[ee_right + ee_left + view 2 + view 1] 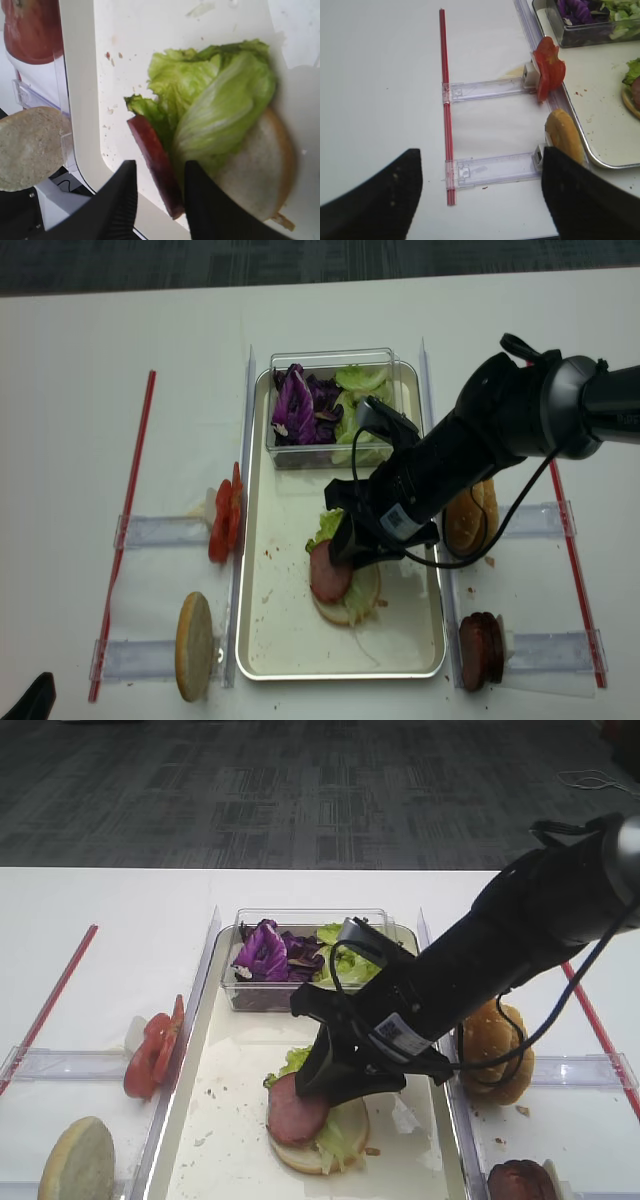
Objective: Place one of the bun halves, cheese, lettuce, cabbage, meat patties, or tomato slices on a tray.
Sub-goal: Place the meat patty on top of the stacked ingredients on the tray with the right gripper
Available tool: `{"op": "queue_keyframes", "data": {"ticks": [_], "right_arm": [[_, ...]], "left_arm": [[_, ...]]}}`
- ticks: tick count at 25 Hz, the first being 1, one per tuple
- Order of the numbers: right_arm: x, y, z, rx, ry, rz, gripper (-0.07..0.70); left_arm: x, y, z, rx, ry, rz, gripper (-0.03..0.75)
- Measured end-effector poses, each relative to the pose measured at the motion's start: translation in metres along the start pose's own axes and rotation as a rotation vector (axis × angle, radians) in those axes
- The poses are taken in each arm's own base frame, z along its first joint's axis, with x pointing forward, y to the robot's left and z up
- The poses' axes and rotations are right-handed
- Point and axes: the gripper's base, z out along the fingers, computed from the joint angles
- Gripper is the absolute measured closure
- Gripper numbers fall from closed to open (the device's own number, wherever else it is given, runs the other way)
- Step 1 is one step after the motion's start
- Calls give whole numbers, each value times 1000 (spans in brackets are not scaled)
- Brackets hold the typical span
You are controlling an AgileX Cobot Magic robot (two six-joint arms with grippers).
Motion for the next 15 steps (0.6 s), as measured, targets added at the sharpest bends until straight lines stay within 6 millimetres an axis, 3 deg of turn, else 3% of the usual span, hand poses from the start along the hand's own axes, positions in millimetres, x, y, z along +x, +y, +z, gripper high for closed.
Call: {"op": "queue_keyframes", "data": {"ticks": [15], "right_arm": [[-7, 21, -36, 159, -27, -67, 344]], "left_arm": [[0, 0, 0, 0, 0, 0, 214]]}}
